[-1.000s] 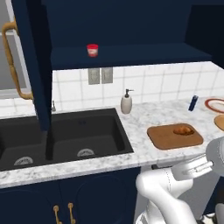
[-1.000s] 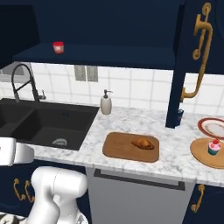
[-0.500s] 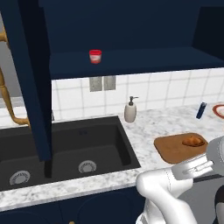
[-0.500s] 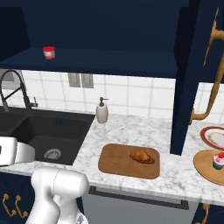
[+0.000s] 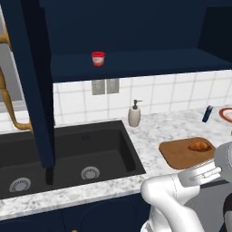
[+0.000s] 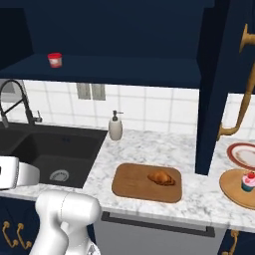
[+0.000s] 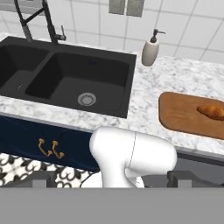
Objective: From the different types of pastries on the counter, select a croissant and place it on the cutting board. Then retrieve a jar of jam from the cabinet and place it alongside the croissant on the cutting board.
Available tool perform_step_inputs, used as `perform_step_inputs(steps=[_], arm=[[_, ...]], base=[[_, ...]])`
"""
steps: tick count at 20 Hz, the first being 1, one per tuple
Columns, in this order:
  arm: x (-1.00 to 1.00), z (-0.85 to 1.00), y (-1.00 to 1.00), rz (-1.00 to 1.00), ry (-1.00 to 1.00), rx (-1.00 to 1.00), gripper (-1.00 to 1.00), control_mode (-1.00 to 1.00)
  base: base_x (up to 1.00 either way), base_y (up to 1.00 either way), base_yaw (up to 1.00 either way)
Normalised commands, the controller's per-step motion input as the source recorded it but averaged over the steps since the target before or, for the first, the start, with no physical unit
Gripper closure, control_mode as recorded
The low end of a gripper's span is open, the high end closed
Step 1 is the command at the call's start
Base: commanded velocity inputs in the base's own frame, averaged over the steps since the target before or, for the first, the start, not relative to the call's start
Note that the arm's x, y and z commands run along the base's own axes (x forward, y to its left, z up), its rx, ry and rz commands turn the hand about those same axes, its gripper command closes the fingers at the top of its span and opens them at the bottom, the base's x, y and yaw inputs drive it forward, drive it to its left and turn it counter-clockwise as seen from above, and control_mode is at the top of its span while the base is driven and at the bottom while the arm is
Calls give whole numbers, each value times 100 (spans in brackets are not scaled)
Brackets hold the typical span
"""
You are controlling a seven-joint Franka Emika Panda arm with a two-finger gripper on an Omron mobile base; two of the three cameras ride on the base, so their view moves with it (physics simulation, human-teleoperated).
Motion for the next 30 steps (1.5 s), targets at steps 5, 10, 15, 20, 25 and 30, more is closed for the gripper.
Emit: perform_step_inputs(steps=[5, 10, 15, 20, 25, 30], arm=[[0, 0, 0, 0, 0, 0, -100, 100], [0, 0, 0, 0, 0, 0, -100, 100], [0, 0, 0, 0, 0, 0, -100, 100], [1, 39, 2, 2, -7, -2, -100, -100], [6, 93, 5, 0, -19, -5, -100, -100], [39, 64, 11, 2, -19, -1, -100, -100]], base=[[31, 26, -4], [0, 0, 0], [0, 0, 0], [0, 0, 0], [0, 0, 0], [0, 0, 0]])
